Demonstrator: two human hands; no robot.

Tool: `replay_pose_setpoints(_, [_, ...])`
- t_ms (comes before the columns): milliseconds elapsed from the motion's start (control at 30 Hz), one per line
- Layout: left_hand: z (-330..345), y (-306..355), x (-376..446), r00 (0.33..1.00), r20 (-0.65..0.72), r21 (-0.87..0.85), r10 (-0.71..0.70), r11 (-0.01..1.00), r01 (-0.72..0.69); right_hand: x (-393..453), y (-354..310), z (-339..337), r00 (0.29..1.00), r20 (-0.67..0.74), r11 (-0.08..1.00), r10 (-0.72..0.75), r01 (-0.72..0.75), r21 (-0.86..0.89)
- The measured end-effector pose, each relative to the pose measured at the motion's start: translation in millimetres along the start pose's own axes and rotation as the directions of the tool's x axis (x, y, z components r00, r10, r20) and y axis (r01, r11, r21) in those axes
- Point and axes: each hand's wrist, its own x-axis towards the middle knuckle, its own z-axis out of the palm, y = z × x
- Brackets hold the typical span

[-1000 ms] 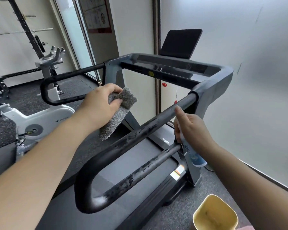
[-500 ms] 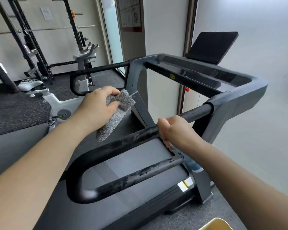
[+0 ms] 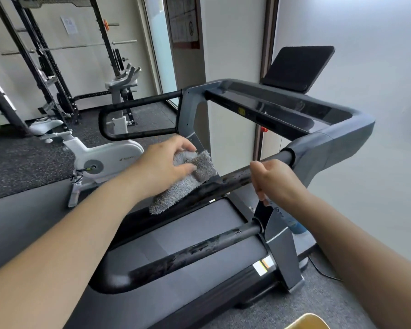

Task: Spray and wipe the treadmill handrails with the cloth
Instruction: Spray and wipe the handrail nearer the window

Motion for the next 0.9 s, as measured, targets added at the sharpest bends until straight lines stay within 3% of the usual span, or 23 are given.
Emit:
replay_pose_setpoints(167, [46.6, 10.5, 9.6, 0.986, 0.072, 0.016, 0.149, 0.988, -0.151, 0.0, 13.5, -8.4, 0.999, -0.04, 1.0, -0.012, 0.013, 0.016])
replay_pose_setpoints(300, [70.1, 7.4, -0.8, 0.952, 0.198, 0.196, 0.232, 0.943, -0.27, -4.8, 20.8, -13.7, 0.997, -0.074, 1.0, -0.023, 0.022, -0.008])
replay_pose_setpoints(367, [78.7, 6.4, -0.7, 0.949, 0.184, 0.298, 0.256, 0.905, -0.302, -7.5, 24.1, -15.8, 0.994, -0.101, 0.998, -0.048, 0.044, -0.044])
replay_pose_setpoints(467, [85.0, 16.8, 9.2, 0.951, 0.063, 0.133, 0.302, 0.942, -0.308, -10.0, 31.2, -22.5, 0.99, -0.137, 0.999, -0.041, 0.036, -0.038])
replay_pose_setpoints(533, [89.9, 31.9, 26.2, 0.962, -0.043, 0.004, 0.271, 0.963, -0.271, -11.1, 36.1, -27.7, 0.989, -0.149, 1.0, -0.02, 0.017, -0.026])
replay_pose_setpoints(600, [100.0, 49.1, 48.3, 0.975, -0.061, -0.043, 0.214, 0.975, -0.216, -11.3, 41.5, -32.2, 0.987, -0.159, 1.0, -0.015, 0.011, -0.027])
replay_pose_setpoints(733, [121.8, 66.4, 70.0, 0.977, 0.196, 0.149, 0.085, 0.982, -0.115, -9.6, 52.9, -37.9, 0.985, -0.171, 0.998, 0.017, -0.007, 0.059])
replay_pose_setpoints(900, [106.9, 45.6, 47.7, 0.985, 0.167, 0.253, 0.032, 0.965, -0.074, -2.8, 70.1, -44.4, 0.973, -0.221, 0.979, 0.061, -0.015, 0.204])
